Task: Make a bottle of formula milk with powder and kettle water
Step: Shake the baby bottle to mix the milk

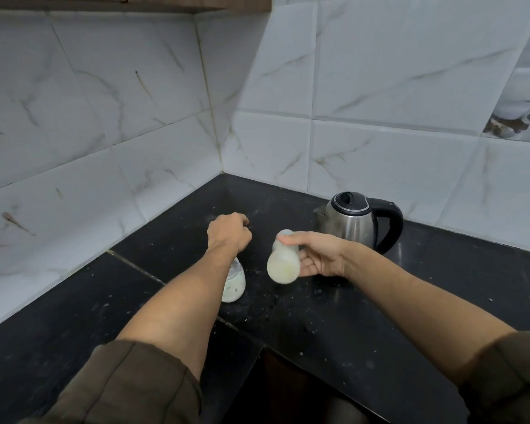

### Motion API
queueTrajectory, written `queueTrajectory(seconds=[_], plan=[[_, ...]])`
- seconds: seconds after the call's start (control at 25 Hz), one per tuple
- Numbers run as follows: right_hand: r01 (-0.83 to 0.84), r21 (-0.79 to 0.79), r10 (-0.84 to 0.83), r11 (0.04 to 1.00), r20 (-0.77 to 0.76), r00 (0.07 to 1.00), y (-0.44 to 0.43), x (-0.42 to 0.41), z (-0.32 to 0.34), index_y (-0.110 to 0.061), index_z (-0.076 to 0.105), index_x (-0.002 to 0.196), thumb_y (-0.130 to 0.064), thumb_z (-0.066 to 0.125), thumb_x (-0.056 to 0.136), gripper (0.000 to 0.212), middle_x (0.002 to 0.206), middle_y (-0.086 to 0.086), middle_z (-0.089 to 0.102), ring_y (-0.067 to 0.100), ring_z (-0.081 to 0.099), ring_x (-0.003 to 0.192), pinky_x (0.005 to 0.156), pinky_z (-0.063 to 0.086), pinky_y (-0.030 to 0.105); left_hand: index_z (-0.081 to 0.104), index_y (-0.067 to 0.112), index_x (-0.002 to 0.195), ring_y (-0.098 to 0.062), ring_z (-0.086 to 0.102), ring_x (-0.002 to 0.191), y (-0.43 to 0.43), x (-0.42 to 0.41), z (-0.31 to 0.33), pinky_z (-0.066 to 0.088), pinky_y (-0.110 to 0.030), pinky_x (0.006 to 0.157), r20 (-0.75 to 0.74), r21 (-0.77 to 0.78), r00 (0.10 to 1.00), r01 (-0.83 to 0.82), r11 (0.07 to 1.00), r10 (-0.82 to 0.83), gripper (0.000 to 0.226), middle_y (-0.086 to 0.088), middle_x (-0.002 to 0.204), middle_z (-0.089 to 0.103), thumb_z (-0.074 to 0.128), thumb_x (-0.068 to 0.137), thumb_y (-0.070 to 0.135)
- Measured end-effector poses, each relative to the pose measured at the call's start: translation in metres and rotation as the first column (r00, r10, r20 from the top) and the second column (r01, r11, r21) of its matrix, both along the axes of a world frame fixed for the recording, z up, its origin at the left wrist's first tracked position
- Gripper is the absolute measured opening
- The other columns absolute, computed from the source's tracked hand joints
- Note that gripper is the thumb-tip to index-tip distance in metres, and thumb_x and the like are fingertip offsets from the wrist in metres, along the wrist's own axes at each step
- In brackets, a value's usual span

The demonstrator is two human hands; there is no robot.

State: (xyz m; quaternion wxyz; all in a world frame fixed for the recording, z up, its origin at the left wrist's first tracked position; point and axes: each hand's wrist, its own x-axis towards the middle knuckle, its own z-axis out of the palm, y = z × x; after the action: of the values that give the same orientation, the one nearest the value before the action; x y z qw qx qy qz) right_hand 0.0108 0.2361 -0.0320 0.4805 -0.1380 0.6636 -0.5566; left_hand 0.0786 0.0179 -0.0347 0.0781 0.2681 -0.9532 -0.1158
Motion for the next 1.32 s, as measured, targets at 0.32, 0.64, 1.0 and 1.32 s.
queueTrajectory(seconds=[0.32,0.64,1.0,1.32], plan=[[-0.003,0.003,0.003,1.0,-0.017,1.0,-0.004,0.001,0.004,-0.013,0.068,0.119,-0.043,0.088,0.08,0.053,0.097,0.018,0.081,0.024,0.081,0.076,0.058,0.064,0.031,0.068,0.027,0.137,-0.027,0.065,0.122,-0.004,0.005,0.0,0.054,-0.042,0.103,-0.001,0.012,1.0,-0.01,1.0,0.01,0.044,-0.004,0.131,0.072,0.057,0.095,0.016],[0.022,0.024,-0.022,0.999,0.0,1.0,-0.001,-0.001,0.008,-0.009,0.069,0.12,-0.042,0.084,0.084,0.051,0.098,0.019,0.08,0.026,0.081,0.077,0.06,0.066,0.032,0.069,0.026,0.135,-0.027,0.065,0.123,-0.003,0.005,0.001,0.053,-0.041,0.103,-0.009,0.007,1.0,-0.008,1.0,0.008,0.044,-0.004,0.131,0.072,0.056,0.095,0.015],[0.111,0.069,-0.112,0.991,0.021,0.993,-0.001,-0.002,0.01,-0.01,0.068,0.111,-0.04,0.082,0.087,0.042,0.083,0.018,0.08,0.026,0.08,0.067,0.05,0.062,0.029,0.069,0.026,0.136,-0.027,0.065,0.122,-0.001,0.002,0.004,0.054,-0.04,0.102,-0.01,-0.007,1.0,-0.007,1.0,0.007,0.044,-0.003,0.13,0.072,0.056,0.095,0.015],[0.303,-0.224,-0.329,0.926,-0.086,0.94,-0.007,-0.009,0.023,-0.024,0.054,0.137,-0.033,0.084,0.088,0.058,0.125,0.023,0.072,0.035,0.08,0.088,0.067,0.067,0.042,0.068,0.027,0.136,-0.026,0.066,0.12,0.001,0.001,0.003,0.055,-0.041,0.101,0.004,-0.005,1.0,-0.006,1.0,0.006,0.043,-0.003,0.131,0.072,0.056,0.097,0.016]])
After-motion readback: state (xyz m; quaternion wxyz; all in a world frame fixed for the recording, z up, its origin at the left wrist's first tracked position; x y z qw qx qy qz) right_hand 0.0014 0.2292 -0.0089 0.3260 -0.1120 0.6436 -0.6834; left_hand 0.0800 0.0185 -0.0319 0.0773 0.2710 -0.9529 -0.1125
